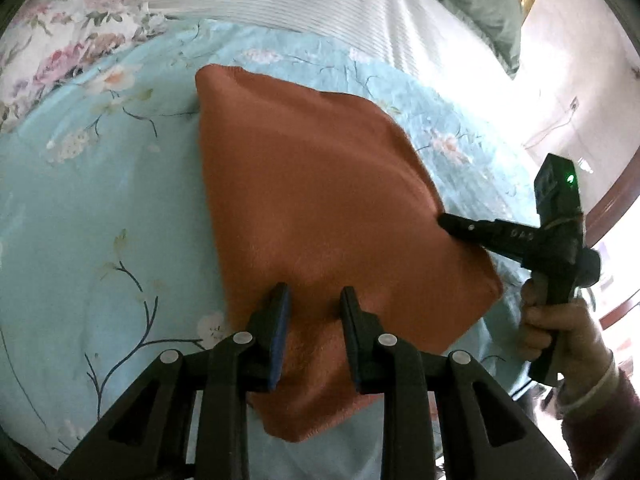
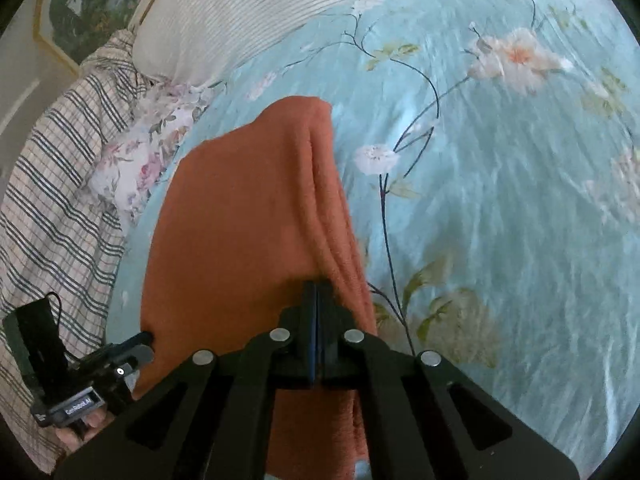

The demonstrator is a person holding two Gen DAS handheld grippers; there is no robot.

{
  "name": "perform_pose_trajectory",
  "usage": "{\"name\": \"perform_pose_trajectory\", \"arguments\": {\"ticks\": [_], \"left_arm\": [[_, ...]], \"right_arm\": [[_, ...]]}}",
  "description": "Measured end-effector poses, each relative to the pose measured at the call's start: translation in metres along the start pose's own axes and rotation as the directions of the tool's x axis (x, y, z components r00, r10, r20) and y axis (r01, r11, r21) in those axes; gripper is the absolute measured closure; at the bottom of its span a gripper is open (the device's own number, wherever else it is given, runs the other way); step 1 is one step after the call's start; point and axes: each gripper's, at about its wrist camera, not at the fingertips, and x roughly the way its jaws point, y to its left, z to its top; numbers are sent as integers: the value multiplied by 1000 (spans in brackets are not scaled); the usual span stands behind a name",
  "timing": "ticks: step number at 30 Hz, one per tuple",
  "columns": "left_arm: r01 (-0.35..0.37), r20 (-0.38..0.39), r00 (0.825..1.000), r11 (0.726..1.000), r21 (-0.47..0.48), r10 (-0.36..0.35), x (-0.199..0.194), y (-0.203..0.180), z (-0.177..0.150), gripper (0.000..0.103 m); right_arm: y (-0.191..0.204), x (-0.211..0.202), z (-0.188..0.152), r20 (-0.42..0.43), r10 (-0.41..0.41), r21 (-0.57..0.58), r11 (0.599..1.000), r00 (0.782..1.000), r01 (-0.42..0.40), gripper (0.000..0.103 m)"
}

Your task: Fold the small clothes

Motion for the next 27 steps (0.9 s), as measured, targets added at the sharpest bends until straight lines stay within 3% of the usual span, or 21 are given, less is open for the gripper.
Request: {"name": "perform_pose_trajectory", "arguments": {"ticks": [8, 18, 20, 22, 23, 25, 27], "left_arm": [[-21, 6, 1000, 999, -31, 21, -6, -1, -3, 77], [-112, 9, 994, 991, -71, 113, -31, -4, -25, 74], [-126, 11, 992, 989, -81, 128, -40, -2, -33, 66], [-125, 16, 992, 987, -104, 128, -50, 0, -43, 56], [-123, 17, 992, 986, -110, 126, -54, 1, -47, 48], [-123, 27, 992, 985, -124, 127, -62, 2, -55, 39], [-134, 37, 990, 983, -124, 140, -69, -1, -63, 38]], "right_arm": [[12, -19, -6, 3, -18, -24, 1000, 1000, 18, 100], [31, -61, -37, 19, -31, -80, 996, 999, 32, 99], [35, -67, -47, 19, -32, -93, 995, 999, 33, 92], [38, -74, -59, 17, -41, -110, 993, 999, 43, 46], [40, -77, -65, 24, -47, -121, 991, 999, 50, 39], [43, -84, -77, 42, -67, -144, 987, 997, 72, 39], [43, -86, -86, 27, -78, -151, 985, 997, 81, 39]]}}
